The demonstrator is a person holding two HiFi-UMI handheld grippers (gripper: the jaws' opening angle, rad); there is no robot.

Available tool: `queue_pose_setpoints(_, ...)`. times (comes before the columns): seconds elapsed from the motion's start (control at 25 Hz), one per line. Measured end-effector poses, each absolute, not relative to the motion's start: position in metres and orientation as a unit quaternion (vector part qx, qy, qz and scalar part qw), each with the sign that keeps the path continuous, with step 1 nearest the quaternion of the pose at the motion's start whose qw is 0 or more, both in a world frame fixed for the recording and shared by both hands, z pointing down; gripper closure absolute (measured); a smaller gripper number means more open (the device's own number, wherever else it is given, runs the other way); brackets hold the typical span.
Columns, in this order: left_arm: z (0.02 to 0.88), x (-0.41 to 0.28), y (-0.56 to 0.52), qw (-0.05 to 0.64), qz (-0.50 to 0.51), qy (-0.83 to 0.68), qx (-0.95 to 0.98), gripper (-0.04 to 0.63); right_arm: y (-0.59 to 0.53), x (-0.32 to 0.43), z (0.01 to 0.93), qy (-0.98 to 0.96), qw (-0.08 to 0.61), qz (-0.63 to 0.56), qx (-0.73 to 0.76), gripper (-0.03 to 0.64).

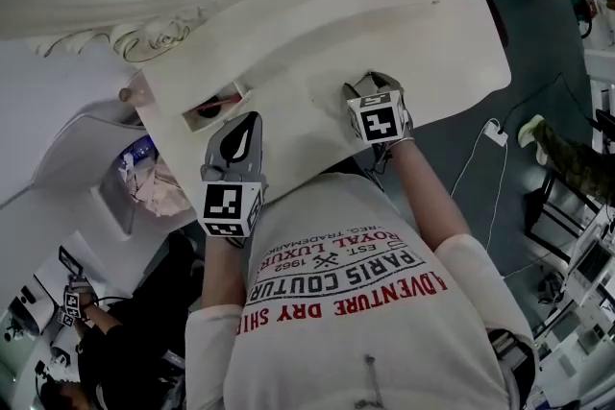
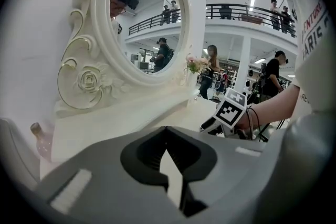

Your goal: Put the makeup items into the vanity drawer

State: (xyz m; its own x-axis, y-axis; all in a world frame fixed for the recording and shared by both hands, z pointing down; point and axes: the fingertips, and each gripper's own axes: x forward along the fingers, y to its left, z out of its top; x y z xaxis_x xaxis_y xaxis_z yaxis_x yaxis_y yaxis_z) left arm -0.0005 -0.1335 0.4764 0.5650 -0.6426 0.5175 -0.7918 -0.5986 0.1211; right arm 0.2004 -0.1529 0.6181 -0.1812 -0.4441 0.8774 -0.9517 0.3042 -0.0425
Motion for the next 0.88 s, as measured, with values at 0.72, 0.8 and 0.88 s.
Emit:
queue_pose_setpoints(0.72, 0.478, -0.009, -0.137, 0.176, 0.212, -0.414, 0.867, 0.584, -0.154, 0.209, 0.621, -0.68, 0.459, 0.259, 0.509, 0.581)
queue_pose_setpoints(0.8, 0.477, -0.013, -0.136, 0.175, 0.211, -0.419, 0.866, 0.584, -0.154, 0.207, 0.622, -0.684, 0.466, 0.254, 0.501, 0.581)
queue_pose_setpoints(0.88, 0.474, -0.018, -0.135, 0.174, 0.208, -0.424, 0.864, 0.584, -0.153, 0.205, 0.62, -0.688, 0.46, 0.266, 0.495, 0.581)
